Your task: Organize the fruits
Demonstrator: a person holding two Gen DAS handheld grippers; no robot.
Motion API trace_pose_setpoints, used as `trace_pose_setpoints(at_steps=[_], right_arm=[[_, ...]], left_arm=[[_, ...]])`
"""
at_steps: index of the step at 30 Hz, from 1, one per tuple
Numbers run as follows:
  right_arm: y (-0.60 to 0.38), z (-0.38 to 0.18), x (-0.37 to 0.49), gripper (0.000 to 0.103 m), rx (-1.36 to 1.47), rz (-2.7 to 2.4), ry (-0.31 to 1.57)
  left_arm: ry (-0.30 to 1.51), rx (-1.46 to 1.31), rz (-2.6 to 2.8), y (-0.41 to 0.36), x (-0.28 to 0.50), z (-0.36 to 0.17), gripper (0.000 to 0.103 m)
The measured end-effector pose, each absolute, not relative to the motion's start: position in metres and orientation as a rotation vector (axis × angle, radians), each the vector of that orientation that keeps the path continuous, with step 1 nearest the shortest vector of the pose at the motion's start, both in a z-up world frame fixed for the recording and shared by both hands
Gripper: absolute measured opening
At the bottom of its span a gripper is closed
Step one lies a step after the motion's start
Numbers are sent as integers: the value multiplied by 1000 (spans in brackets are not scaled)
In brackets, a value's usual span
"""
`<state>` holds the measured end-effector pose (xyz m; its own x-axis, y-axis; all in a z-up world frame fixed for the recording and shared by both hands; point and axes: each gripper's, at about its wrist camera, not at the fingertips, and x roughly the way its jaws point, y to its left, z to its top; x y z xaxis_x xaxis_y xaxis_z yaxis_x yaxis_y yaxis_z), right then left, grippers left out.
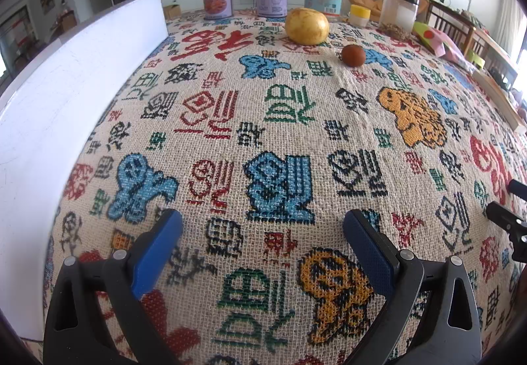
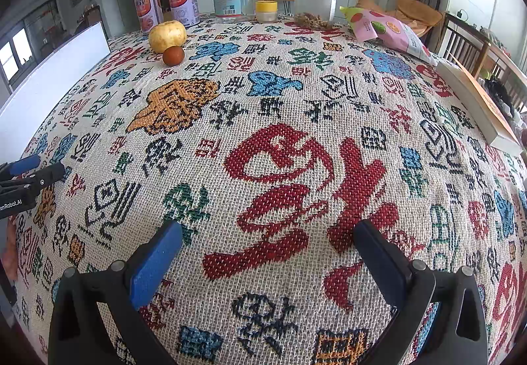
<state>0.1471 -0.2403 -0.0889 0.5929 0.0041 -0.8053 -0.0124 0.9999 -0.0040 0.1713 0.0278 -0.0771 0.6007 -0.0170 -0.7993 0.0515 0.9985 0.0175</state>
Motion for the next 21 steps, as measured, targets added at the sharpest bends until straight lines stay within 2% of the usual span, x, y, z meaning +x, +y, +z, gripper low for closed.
trace_pose_setpoints(at_steps=[7,12,18,21], right_arm=[[-240,-89,147,103,-10,10,936],[-238,-89,144,103,-13,8,939],[-222,-79,164,102,-46,80,1023],[-194,-60,192,102,-74,154,935]], left_arm=[[935,41,-52,28,174,-77,99],[935,179,-83,36,188,-72,101],[928,61,-82,59,187,-77,101],[929,54,-80,60,187,-77,102]])
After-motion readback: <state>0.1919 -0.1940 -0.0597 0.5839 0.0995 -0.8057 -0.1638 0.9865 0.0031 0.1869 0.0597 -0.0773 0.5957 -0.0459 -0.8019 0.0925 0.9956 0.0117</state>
